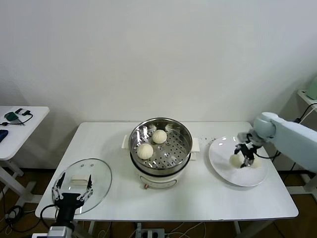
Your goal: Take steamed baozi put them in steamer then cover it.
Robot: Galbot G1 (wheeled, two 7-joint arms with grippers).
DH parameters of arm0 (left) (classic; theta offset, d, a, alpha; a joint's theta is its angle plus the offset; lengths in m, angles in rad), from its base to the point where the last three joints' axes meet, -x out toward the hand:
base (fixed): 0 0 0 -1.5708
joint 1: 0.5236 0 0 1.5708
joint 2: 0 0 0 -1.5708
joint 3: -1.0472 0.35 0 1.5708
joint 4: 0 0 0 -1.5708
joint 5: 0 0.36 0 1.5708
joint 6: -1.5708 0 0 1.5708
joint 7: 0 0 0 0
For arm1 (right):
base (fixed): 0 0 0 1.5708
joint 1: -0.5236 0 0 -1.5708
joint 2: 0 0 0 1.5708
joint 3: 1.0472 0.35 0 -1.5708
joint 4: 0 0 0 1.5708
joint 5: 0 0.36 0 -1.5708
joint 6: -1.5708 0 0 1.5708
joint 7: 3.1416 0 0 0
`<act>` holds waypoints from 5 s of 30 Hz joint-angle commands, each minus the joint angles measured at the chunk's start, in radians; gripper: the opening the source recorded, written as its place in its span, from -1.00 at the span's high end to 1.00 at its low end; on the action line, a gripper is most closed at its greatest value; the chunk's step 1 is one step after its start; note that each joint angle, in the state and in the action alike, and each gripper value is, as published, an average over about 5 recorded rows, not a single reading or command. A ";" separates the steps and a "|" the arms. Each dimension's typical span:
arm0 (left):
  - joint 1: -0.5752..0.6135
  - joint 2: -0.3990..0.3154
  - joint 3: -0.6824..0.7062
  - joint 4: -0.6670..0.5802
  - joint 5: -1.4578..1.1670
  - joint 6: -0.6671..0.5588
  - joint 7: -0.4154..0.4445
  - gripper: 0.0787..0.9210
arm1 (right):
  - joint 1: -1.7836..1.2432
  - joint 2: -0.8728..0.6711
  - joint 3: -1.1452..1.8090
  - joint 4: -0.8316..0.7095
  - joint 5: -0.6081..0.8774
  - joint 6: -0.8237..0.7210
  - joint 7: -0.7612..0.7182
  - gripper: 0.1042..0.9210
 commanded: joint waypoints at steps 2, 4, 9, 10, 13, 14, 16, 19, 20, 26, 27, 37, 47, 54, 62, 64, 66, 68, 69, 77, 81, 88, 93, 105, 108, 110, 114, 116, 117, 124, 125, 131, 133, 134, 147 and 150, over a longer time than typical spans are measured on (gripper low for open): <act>0.007 0.004 0.009 0.013 0.004 -0.003 0.001 -0.77 | 0.431 0.136 -0.262 0.107 -0.015 0.360 0.005 -0.37; 0.006 0.008 0.011 0.015 0.006 -0.003 0.001 -0.77 | 0.470 0.168 -0.267 0.152 -0.017 0.394 0.005 -0.37; -0.001 0.019 0.016 0.017 0.009 -0.001 0.001 -0.77 | 0.501 0.246 -0.252 0.275 -0.031 0.435 0.002 -0.37; -0.002 0.021 0.016 0.018 0.009 0.000 0.001 -0.77 | 0.496 0.267 -0.244 0.294 -0.041 0.439 0.001 -0.37; -0.004 0.026 0.018 0.019 0.007 0.000 0.001 -0.77 | 0.461 0.334 -0.212 0.321 -0.084 0.446 -0.001 -0.38; -0.004 0.027 0.018 0.019 0.006 0.000 0.001 -0.77 | 0.443 0.361 -0.201 0.322 -0.102 0.448 -0.001 -0.38; -0.002 0.028 0.019 0.017 0.005 0.001 0.002 -0.77 | 0.407 0.408 -0.184 0.319 -0.133 0.449 -0.001 -0.39; 0.002 0.030 0.017 0.010 0.003 0.001 0.006 -0.77 | 0.337 0.476 -0.159 0.311 -0.176 0.447 -0.004 -0.39; 0.004 0.031 0.016 0.008 0.003 0.002 0.007 -0.77 | 0.310 0.495 -0.150 0.309 -0.189 0.446 -0.005 -0.39; 0.014 0.033 0.015 0.004 0.001 0.000 0.008 -0.77 | 0.217 0.573 -0.145 0.291 -0.210 0.444 -0.008 -0.39; 0.014 0.033 0.015 0.005 0.001 0.000 0.008 -0.77 | 0.204 0.583 -0.147 0.286 -0.211 0.441 -0.011 -0.39; 0.010 0.047 0.013 0.006 -0.003 0.004 0.011 -0.77 | 0.146 0.618 -0.172 0.280 -0.209 0.438 -0.025 -0.39; 0.006 0.047 0.014 0.011 -0.004 0.005 0.010 -0.77 | 0.153 0.586 -0.181 0.281 -0.209 0.440 -0.027 -0.42; 0.013 0.047 0.013 0.011 -0.003 0.003 0.009 -0.77 | 0.170 0.552 -0.181 0.295 -0.206 0.432 -0.025 -0.68; 0.023 0.048 0.011 0.010 -0.004 -0.001 0.007 -0.77 | 0.257 0.479 -0.145 0.261 -0.176 0.421 -0.014 -0.76; 0.025 0.048 0.011 0.009 -0.004 -0.002 0.007 -0.77 | 0.295 0.446 -0.145 0.236 -0.161 0.409 0.015 -0.76; 0.026 0.048 0.012 0.009 -0.004 -0.003 0.007 -0.77 | 0.346 0.401 -0.167 0.214 -0.122 0.345 0.068 -0.76; 0.027 0.046 0.013 0.008 -0.004 -0.003 0.007 -0.77 | 0.398 0.355 -0.208 0.200 -0.051 0.247 0.120 -0.76; 0.027 0.046 0.013 0.009 -0.004 -0.004 0.007 -0.77 | 0.423 0.326 -0.232 0.195 -0.003 0.185 0.140 -0.76; 0.027 0.044 0.023 0.006 -0.003 -0.006 0.008 -0.77 | 0.430 0.076 -0.290 0.207 0.391 -0.258 0.098 -0.76; 0.020 0.042 0.026 0.000 -0.004 -0.006 0.004 -0.77 | 0.304 -0.041 -0.192 0.159 0.369 -0.324 0.076 -0.76; 0.037 0.051 0.007 -0.040 -0.024 -0.001 0.001 -0.77 | -0.005 -0.143 0.093 -0.014 0.192 -0.257 -0.011 -0.76; 0.050 0.043 0.005 -0.074 -0.032 0.008 0.001 -0.77 | -0.173 -0.130 0.250 -0.144 0.049 -0.184 -0.044 -0.76; 0.051 0.027 -0.002 -0.069 -0.028 0.010 -0.001 -0.77 | -0.347 -0.007 0.430 -0.432 -0.188 -0.071 -0.029 -0.76; 0.049 0.027 -0.003 -0.064 -0.027 0.010 -0.001 -0.77 | -0.361 0.015 0.453 -0.473 -0.205 -0.063 -0.029 -0.76; 0.047 0.027 -0.001 -0.061 -0.026 0.011 -0.001 -0.77 | -0.370 0.032 0.476 -0.501 -0.220 -0.055 -0.028 -0.76; 0.046 0.025 0.004 -0.060 -0.024 0.012 -0.001 -0.77 | -0.379 0.069 0.507 -0.541 -0.245 -0.039 -0.027 -0.76; 0.051 0.023 0.006 -0.066 -0.023 0.013 -0.001 -0.77 | -0.384 0.086 0.514 -0.551 -0.255 -0.033 -0.027 -0.76; 0.055 0.022 0.007 -0.071 -0.023 0.013 -0.001 -0.77 | -0.388 0.093 0.517 -0.554 -0.260 -0.031 -0.027 -0.76; 0.070 0.022 0.000 -0.082 -0.023 0.010 -0.002 -0.77 | -0.399 0.133 0.538 -0.579 -0.271 -0.031 -0.026 -0.76; 0.071 0.022 -0.001 -0.081 -0.023 0.009 -0.002 -0.77 | -0.399 0.138 0.541 -0.585 -0.272 -0.030 -0.025 -0.76; 0.073 0.022 0.000 -0.076 -0.020 0.006 -0.002 -0.77 | -0.395 0.160 0.561 -0.615 -0.278 -0.021 -0.024 -0.76; 0.073 0.022 0.001 -0.076 -0.019 0.006 -0.002 -0.77 | -0.392 0.167 0.566 -0.627 -0.284 -0.013 -0.027 -0.76; 0.073 0.022 0.002 -0.078 -0.019 0.006 -0.002 -0.77 | -0.390 0.170 0.568 -0.633 -0.287 -0.009 -0.029 -0.76; 0.082 0.018 0.005 -0.088 -0.018 0.003 -0.002 -0.77 | -0.345 0.153 0.542 -0.623 -0.260 -0.001 -0.035 -0.41; 0.086 0.019 0.006 -0.090 -0.019 0.003 -0.001 -0.77 | -0.298 0.134 0.449 -0.573 -0.139 -0.027 -0.026 -0.39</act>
